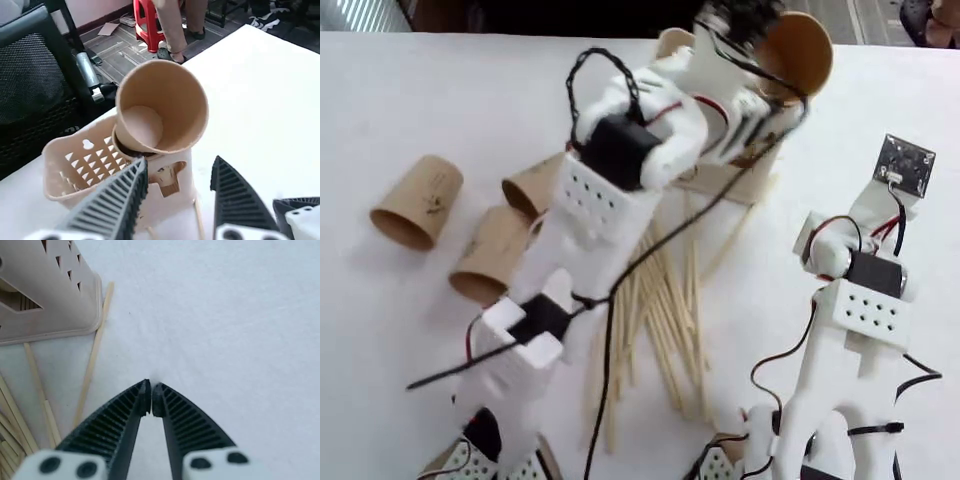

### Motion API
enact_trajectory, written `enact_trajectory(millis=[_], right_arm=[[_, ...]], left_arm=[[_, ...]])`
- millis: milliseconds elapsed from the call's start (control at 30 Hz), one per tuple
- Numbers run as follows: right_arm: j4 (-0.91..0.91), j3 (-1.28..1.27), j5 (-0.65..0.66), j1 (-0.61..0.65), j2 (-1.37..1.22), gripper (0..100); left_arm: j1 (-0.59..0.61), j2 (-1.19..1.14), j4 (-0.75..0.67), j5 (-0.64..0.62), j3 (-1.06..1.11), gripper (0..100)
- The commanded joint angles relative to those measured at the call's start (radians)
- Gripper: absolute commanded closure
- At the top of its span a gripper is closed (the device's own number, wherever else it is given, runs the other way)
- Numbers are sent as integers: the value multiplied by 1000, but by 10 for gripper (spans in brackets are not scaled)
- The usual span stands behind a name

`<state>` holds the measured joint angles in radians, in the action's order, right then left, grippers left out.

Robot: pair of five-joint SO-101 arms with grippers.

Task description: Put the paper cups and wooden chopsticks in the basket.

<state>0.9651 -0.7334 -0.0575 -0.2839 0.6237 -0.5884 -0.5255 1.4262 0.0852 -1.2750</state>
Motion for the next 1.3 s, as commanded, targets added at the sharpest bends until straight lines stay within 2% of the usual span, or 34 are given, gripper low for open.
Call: enact_trajectory(millis=[0,233,500,633,967,1133,1267], right_arm=[[-13,6,2,12,22,975],[-13,6,2,12,22,975],[-13,6,14,12,21,975],[-13,5,26,12,21,975],[-13,5,26,12,21,975],[-13,5,26,12,21,975],[-13,5,26,12,21,975]], left_arm=[[-41,56,61,18,-61,786],[-33,-104,48,23,-40,786],[-7,-191,-160,14,-40,789],[25,-186,-218,-54,-74,789],[50,-188,-158,-55,-259,789],[42,-189,-118,-55,-238,789],[-8,-188,-77,-52,-239,787]])
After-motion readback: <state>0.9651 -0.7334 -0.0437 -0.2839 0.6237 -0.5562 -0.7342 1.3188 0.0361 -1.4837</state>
